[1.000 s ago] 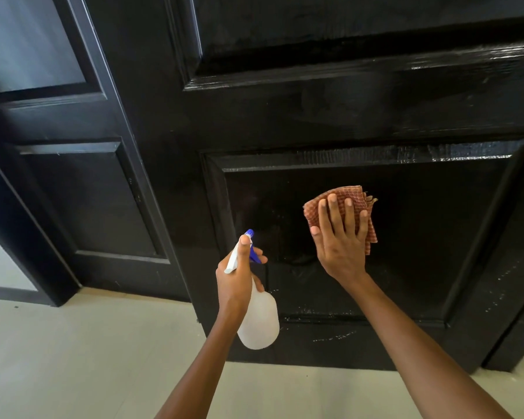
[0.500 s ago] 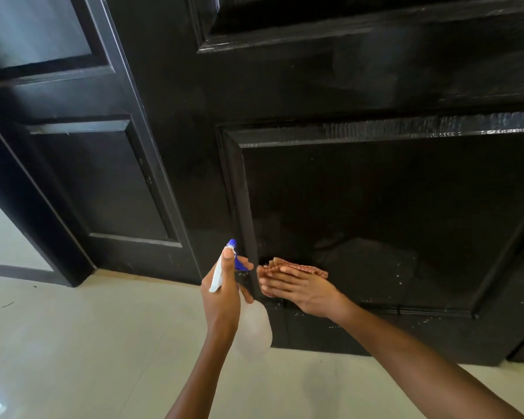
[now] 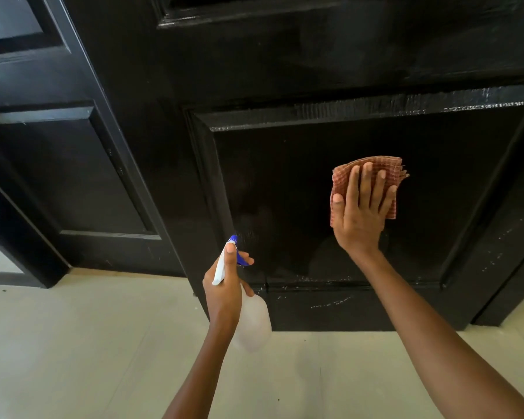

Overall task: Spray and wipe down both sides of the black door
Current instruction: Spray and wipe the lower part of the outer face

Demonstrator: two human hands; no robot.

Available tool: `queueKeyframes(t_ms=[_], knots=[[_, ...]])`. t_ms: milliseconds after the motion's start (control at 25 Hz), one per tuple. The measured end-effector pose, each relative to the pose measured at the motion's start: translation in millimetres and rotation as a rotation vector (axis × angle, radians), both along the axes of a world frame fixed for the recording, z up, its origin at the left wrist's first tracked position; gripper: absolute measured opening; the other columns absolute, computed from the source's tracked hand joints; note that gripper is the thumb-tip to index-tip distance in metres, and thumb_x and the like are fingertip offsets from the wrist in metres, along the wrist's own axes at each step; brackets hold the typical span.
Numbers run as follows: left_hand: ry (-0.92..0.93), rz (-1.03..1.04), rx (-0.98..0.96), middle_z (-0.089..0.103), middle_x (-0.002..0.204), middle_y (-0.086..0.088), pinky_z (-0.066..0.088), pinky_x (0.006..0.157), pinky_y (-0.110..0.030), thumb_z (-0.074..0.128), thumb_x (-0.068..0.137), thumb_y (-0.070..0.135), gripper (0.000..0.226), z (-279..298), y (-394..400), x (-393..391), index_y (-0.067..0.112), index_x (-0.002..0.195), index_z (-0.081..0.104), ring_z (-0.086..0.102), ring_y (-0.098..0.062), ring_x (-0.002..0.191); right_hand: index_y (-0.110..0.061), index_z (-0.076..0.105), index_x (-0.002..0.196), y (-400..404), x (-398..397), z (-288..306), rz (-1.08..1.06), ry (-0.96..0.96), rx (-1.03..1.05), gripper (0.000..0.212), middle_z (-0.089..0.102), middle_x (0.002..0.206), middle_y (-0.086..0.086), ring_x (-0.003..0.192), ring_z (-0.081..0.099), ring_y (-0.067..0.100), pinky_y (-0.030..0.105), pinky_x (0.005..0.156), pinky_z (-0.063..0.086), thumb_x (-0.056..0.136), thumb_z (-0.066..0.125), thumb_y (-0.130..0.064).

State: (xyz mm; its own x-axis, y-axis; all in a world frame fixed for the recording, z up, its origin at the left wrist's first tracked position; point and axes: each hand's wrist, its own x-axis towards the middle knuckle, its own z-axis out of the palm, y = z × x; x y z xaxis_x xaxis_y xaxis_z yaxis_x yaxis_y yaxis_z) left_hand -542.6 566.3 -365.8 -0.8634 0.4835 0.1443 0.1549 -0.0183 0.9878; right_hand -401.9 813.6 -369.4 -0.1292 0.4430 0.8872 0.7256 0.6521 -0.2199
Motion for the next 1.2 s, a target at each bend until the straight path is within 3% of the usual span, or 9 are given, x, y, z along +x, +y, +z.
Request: queueKeyframes(t_ms=[80,200,360,520,640,920,1000,1080,1200], knots=[[0.011,0.009,-0.007,0.076,0.094,0.0,0.054,0.052,-0.026,0.04,0.091,0.062,0.059,-1,-6,0,0.011,0.088,0.07,0.063,-0.017,0.053,-0.018,-0.004,0.164,-18,-27,-2,0.025,0.008,-0.02,0.07,-0.012,0.171,0.004,0.157,-0.016,0.029,0.056,0.125,-0.008,0.111,0.032,-0.045],[0.02,0.018,-0.04,0.076,0.092,0.004,0.054,0.055,-0.029,0.039,0.096,0.061,0.058,-6,-17,-4,0.014,0.086,0.07,0.059,-0.012,0.047,-0.023,0.0,0.165,-46,-66,-26,0.184,-0.258,0.092,0.074,-0.019,0.171,-0.001,0.157,-0.017,0.027,0.054,0.126,-0.008,0.108,0.043,-0.045],[0.014,0.071,-0.103,0.072,0.084,0.002,0.048,0.049,-0.015,0.039,0.095,0.061,0.054,-28,-37,-3,0.018,0.087,0.071,0.058,-0.011,0.044,-0.023,0.005,0.166,-81,-113,-96,0.391,-0.572,0.168,0.076,0.0,0.174,0.001,0.158,-0.013,0.023,0.047,0.127,-0.01,0.105,0.051,-0.027],[-0.013,0.16,-0.114,0.064,0.07,-0.002,0.045,0.046,-0.01,0.04,0.089,0.061,0.048,-43,-53,-6,0.023,0.082,0.069,0.058,-0.004,0.046,-0.017,-0.011,0.164,-87,-113,-173,0.508,-1.038,0.17,0.083,-0.022,0.171,0.002,0.155,-0.026,0.019,0.037,0.122,-0.025,0.1,0.042,-0.005],[0.002,0.174,-0.081,0.066,0.072,0.002,0.047,0.047,-0.014,0.04,0.089,0.063,0.053,-40,-51,-9,0.02,0.083,0.07,0.058,-0.005,0.046,-0.016,-0.014,0.163,-81,-108,-193,0.554,-1.155,0.133,0.086,-0.03,0.168,0.0,0.152,-0.034,0.016,0.036,0.118,-0.031,0.1,0.043,-0.005],[-0.017,0.112,-0.057,0.068,0.072,-0.003,0.047,0.046,-0.014,0.042,0.087,0.066,0.058,-38,-45,0,0.016,0.087,0.074,0.058,-0.009,0.045,-0.019,0.011,0.166,-68,-117,-78,0.439,-0.639,0.276,0.07,0.005,0.174,0.0,0.159,-0.007,0.019,0.041,0.128,-0.009,0.106,0.047,-0.029],[-0.028,0.067,-0.06,0.07,0.076,-0.001,0.047,0.045,-0.014,0.044,0.086,0.065,0.06,-36,-38,5,0.014,0.092,0.074,0.058,-0.009,0.048,-0.022,0.007,0.165,-53,-103,-46,0.353,-0.47,0.274,0.067,-0.003,0.173,-0.003,0.159,-0.01,0.018,0.043,0.128,-0.008,0.11,0.04,-0.039],[-0.059,0.048,-0.058,0.072,0.081,0.006,0.049,0.047,-0.017,0.045,0.085,0.066,0.06,-33,-28,9,0.014,0.096,0.074,0.06,-0.009,0.051,-0.024,-0.002,0.165,-36,-72,-45,0.207,-0.305,0.191,0.07,-0.014,0.172,-0.004,0.158,-0.013,0.019,0.047,0.128,-0.006,0.11,0.038,-0.044],[-0.076,0.03,-0.075,0.073,0.086,0.008,0.051,0.047,-0.017,0.044,0.083,0.067,0.062,-36,-18,10,0.014,0.098,0.073,0.064,-0.006,0.056,-0.021,-0.016,0.162,-18,-13,-89,-0.065,0.12,-0.174,0.07,0.001,0.172,0.016,0.158,-0.007,0.029,0.057,0.128,0.002,0.111,0.027,-0.045]])
